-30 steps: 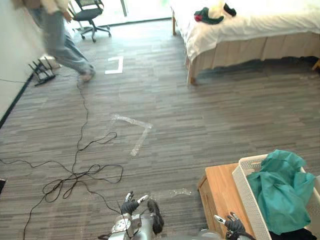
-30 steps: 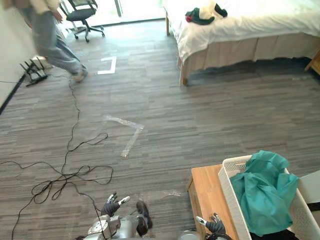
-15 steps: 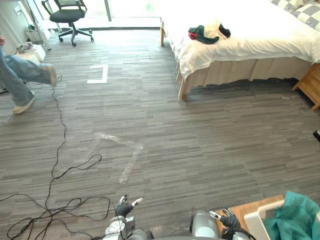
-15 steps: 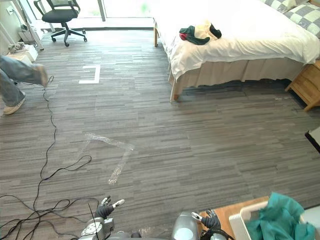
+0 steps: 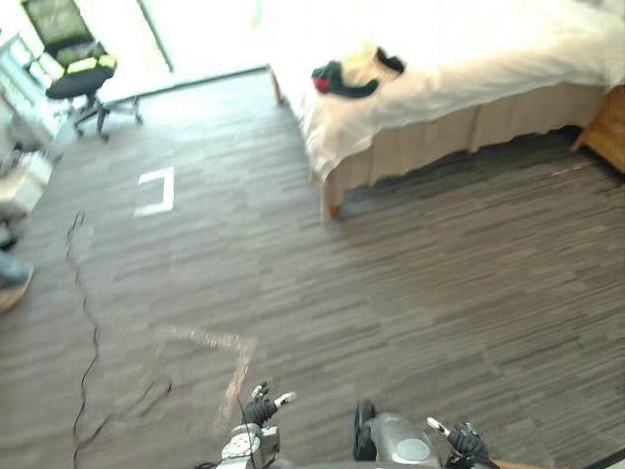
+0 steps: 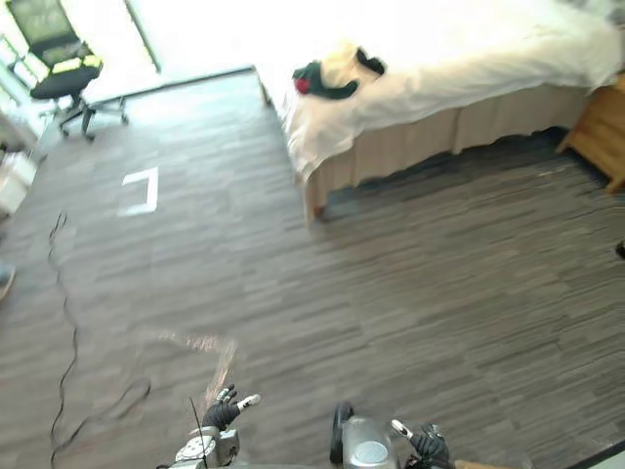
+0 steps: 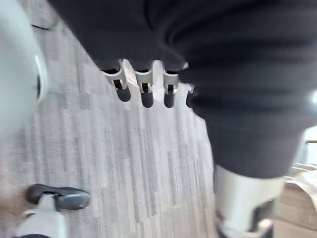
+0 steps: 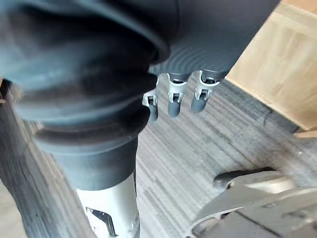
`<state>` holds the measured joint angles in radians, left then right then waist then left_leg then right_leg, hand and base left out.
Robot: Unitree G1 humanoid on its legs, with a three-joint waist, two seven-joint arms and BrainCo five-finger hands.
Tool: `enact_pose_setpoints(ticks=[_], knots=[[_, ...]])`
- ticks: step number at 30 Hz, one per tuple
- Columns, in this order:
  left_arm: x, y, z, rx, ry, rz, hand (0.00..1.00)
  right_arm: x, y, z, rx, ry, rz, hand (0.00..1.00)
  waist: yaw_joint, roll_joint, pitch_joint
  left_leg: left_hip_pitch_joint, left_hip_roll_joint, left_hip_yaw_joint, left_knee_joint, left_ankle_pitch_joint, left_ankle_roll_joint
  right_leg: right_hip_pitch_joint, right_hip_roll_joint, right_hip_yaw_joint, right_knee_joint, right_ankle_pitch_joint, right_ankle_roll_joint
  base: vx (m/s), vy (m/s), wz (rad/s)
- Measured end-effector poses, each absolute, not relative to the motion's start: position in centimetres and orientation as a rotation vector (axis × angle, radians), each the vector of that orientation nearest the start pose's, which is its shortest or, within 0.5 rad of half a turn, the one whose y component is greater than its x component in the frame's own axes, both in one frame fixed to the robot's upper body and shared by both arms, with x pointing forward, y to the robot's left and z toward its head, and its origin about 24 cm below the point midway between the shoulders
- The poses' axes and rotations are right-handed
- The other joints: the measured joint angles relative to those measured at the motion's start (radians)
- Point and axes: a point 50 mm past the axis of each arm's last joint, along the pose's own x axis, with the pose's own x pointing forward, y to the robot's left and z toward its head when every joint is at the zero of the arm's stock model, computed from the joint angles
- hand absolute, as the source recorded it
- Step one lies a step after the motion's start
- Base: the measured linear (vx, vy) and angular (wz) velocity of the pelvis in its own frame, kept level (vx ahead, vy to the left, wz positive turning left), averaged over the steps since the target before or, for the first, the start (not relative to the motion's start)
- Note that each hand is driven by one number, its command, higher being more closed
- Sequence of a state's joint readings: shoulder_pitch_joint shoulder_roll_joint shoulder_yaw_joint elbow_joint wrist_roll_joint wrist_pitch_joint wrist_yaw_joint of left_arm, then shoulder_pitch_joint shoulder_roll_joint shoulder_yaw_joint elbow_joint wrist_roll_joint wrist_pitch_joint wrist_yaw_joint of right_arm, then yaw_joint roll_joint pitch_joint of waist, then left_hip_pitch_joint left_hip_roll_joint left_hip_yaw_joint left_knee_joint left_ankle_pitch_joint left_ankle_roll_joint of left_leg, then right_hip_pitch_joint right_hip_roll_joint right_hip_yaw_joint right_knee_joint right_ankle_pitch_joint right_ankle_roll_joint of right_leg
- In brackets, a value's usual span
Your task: Tidy the bed and pick cloth on bed and put in laundry
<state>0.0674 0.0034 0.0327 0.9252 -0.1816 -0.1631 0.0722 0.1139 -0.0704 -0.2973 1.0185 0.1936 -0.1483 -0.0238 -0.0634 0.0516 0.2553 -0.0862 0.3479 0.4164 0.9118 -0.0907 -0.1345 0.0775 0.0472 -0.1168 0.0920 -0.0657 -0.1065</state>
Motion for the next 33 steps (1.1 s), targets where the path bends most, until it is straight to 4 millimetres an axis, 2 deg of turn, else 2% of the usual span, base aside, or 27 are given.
enact_pose_setpoints(ticks=[1,3,5,9,10,11,12,13,14,15,16,17,18,19,20,22,23,24,25,27,29,30,31,32,33], knots=[[13.9,16.4,-14.0,-0.143,0.82,0.223,0.0,9.3,-22.3,-15.2,0.207,0.929,-0.478,0.0,0.002,-0.003,0.0,-0.014,-0.014,0.004,-0.078,-0.004,-0.005,0.013,0.001,0.015,-0.019,0.002,0.005,0.31,0.0,-1.01],[14.1,16.1,-13.9,-0.15,0.811,0.221,0.0,9.1,-22.2,-15.3,0.189,0.937,-0.463,0.0,0.002,-0.008,0.0,-0.022,-0.098,-0.016,-0.512,-0.001,-0.012,0.067,-0.002,0.049,-0.082,0.012,0.025,0.34,0.057,-0.69],[14.3,15.4,-13.8,-0.159,0.805,0.209,0.0,9.2,-22.1,-15.2,0.165,0.939,-0.441,0.0,0.001,-0.01,0.001,-0.035,-0.145,-0.034,-0.765,0.025,-0.019,0.114,-0.006,0.074,-0.114,-0.001,0.046,0.41,0.14,-0.35],[14.7,14.3,-13.6,-0.143,0.793,0.153,0.0,9.0,-22.3,-15.2,0.105,0.949,-0.418,0.0,0.005,0.003,-0.008,-0.11,-0.155,0.024,-0.805,0.026,-0.011,0.194,-0.021,0.075,-0.133,-0.043,0.105,0.47,0.269,-0.22],[14.6,14.0,-13.6,-0.141,0.798,0.14,0.0,8.5,-22.6,-15.1,0.071,0.956,-0.404,0.0,0.016,0.016,-0.027,-0.104,-0.158,0.061,-0.805,0.063,0.039,0.23,-0.037,0.069,-0.125,-0.083,0.143,0.57,0.369,-0.39],[14.2,14.0,-13.8,-0.143,0.809,0.144,0.0,8.1,-22.5,-15.2,0.048,0.97,-0.385,0.0,0.024,0.014,-0.051,-0.098,-0.17,0.063,-0.79,0.149,0.108,0.233,-0.057,0.072,-0.093,-0.119,0.163,0.68,0.449,-0.37],[14.0,14.0,-13.9,-0.144,0.815,0.145,0.0,8.0,-22.4,-15.3,0.036,0.976,-0.37,0.0,0.023,0.019,-0.068,-0.097,-0.187,0.062,-0.79,0.193,0.149,0.226,-0.075,0.067,-0.052,-0.142,0.185,0.55,0.423,-0.07],[13.7,13.8,-14.0,-0.136,0.826,0.132,0.0,8.0,-21.9,-15.4,0.029,0.984,-0.341,0.0,0.015,-0.007,-0.095,-0.065,-0.254,0.061,-0.81,0.174,0.196,0.158,-0.139,0.052,0.142,-0.182,0.243,0.5,0.441,0.15],[13.7,13.8,-14.0,-0.133,0.826,0.129,0.0,8.0,-21.8,-15.4,0.028,0.984,-0.337,0.0,0.016,-0.015,-0.101,-0.036,-0.281,0.059,-0.829,0.164,0.197,0.113,-0.159,0.044,0.258,-0.189,0.255,0.5,0.443,0.4],[13.8,14.1,-14.0,-0.121,0.825,0.124,0.0,8.1,-21.5,-15.4,0.027,0.983,-0.326,0.0,0.017,-0.044,-0.1,0.012,-0.334,0.047,-0.858,0.155,0.21,0.019,-0.21,0.037,0.509,-0.162,0.275,0.51,0.401,0.45],[13.8,14.0,-14.0,-0.117,0.828,0.119,0.0,8.3,-21.2,-15.4,0.032,0.981,-0.321,0.0,0.015,-0.057,-0.099,0.032,-0.357,0.026,-0.863,0.145,0.224,-0.024,-0.228,0.04,0.621,-0.145,0.29,0.49,0.312,0.86],[13.8,14.4,-14.1,-0.101,0.834,0.116,0.0,8.5,-20.9,-15.5,0.036,0.977,-0.314,0.0,0.007,-0.073,-0.096,0.071,-0.382,-0.012,-0.859,0.118,0.235,-0.083,-0.252,0.032,0.783,-0.141,0.285,0.48,0.265,0.93],[13.8,14.6,-14.1,-0.087,0.835,0.113,0.0,8.7,-20.9,-15.4,0.036,0.971,-0.311,0.0,0.002,-0.067,-0.087,0.108,-0.387,-0.046,-0.859,0.102,0.235,-0.107,-0.262,0.001,0.836,-0.151,0.27,0.47,0.178,1.1],[13.9,14.9,-14.1,-0.065,0.838,0.102,0.0,8.9,-21.1,-15.3,0.03,0.96,-0.31,0.0,0.0,-0.051,-0.074,0.15,-0.387,-0.083,-0.865,0.094,0.227,-0.124,-0.269,-0.051,0.847,-0.178,0.268,0.45,0.106,1.16],[13.8,15.5,-14.2,-0.034,0.842,0.095,0.0,9.3,-21.3,-15.0,0.022,0.94,-0.31,0.0,-0.007,-0.044,-0.069,0.209,-0.378,-0.126,-0.877,0.084,0.208,-0.145,-0.28,-0.124,0.795,-0.22,0.249,0.51,0.062,1.13],[13.8,16.1,-14.2,-0.012,0.842,0.095,0.0,9.6,-21.3,-14.9,0.019,0.925,-0.31,0.0,-0.006,-0.042,-0.068,0.246,-0.367,-0.153,-0.879,0.06,0.17,-0.173,-0.277,-0.163,0.661,-0.229,0.234,0.36,-0.033,0.86],[13.9,16.3,-14.2,0.008,0.842,0.088,0.0,9.8,-21.4,-14.7,0.02,0.913,-0.314,0.0,-0.007,-0.043,-0.067,0.259,-0.364,-0.174,-0.884,0.048,0.151,-0.197,-0.274,-0.16,0.524,-0.221,0.227,0.3,-0.115,0.89],[14.2,16.3,-14.1,0.031,0.837,0.068,0.0,10.2,-21.5,-14.6,0.028,0.898,-0.324,0.0,-0.01,-0.042,-0.066,0.271,-0.359,-0.186,-0.902,0.03,0.125,-0.225,-0.274,-0.14,0.368,-0.191,0.217,0.29,-0.135,0.9],[14.2,16.4,-14.1,0.039,0.838,0.065,0.0,10.2,-21.5,-14.6,0.038,0.898,-0.332,0.0,-0.012,-0.044,-0.065,0.275,-0.357,-0.189,-0.91,0.025,0.119,-0.236,-0.274,-0.124,0.295,-0.163,0.211,0.31,-0.187,0.88],[13.6,16.8,-14.4,0.051,0.861,0.072,0.0,10.0,-21.6,-14.7,0.075,0.901,-0.368,0.0,-0.008,-0.05,-0.047,0.303,-0.329,-0.219,-0.899,-0.008,0.071,-0.257,-0.275,-0.072,0.066,-0.026,0.196,0.4,-0.308,0.54],[12.6,17.5,-14.7,0.06,0.896,0.092,0.0,9.7,-21.4,-14.9,0.096,0.914,-0.378,0.0,-0.008,-0.062,-0.044,0.325,-0.302,-0.224,-0.877,-0.061,0.039,-0.26,-0.278,-0.052,0.032,0.02,0.197,0.38,-0.39,0.1],[12.4,18.2,-14.8,0.059,0.903,0.12,0.0,9.4,-21.2,-15.1,0.115,0.93,-0.385,0.0,-0.005,-0.071,-0.046,0.361,-0.285,-0.219,-0.873,-0.1,0.033,-0.266,-0.273,-0.038,0.078,0.062,0.2,0.42,-0.476,-0.12],[12.1,18.4,-14.9,0.049,0.91,0.141,0.0,9.4,-21.7,-15.0,0.118,0.929,-0.402,0.0,-0.007,-0.054,-0.046,0.38,-0.259,-0.211,-0.869,-0.114,0.017,-0.281,-0.253,-0.04,0.129,0.072,0.196,0.55,-0.57,-0.16],[11.3,18.3,-15.1,0.023,0.928,0.166,0.0,9.1,-22.0,-15.1,0.112,0.935,-0.408,0.0,-0.014,-0.033,-0.062,0.366,-0.207,-0.204,-0.776,-0.133,-0.01,-0.29,-0.219,-0.051,0.183,0.072,0.194,0.57,-0.579,-0.08],[11.6,17.7,-15.1,0.007,0.922,0.162,0.0,9.1,-22.3,-15.1,0.114,0.94,-0.421,0.0,-0.019,-0.012,-0.051,0.271,-0.156,-0.198,-0.55,-0.123,-0.032,-0.28,-0.203,-0.068,0.209,0.056,0.164,0.46,-0.487,0.03]])
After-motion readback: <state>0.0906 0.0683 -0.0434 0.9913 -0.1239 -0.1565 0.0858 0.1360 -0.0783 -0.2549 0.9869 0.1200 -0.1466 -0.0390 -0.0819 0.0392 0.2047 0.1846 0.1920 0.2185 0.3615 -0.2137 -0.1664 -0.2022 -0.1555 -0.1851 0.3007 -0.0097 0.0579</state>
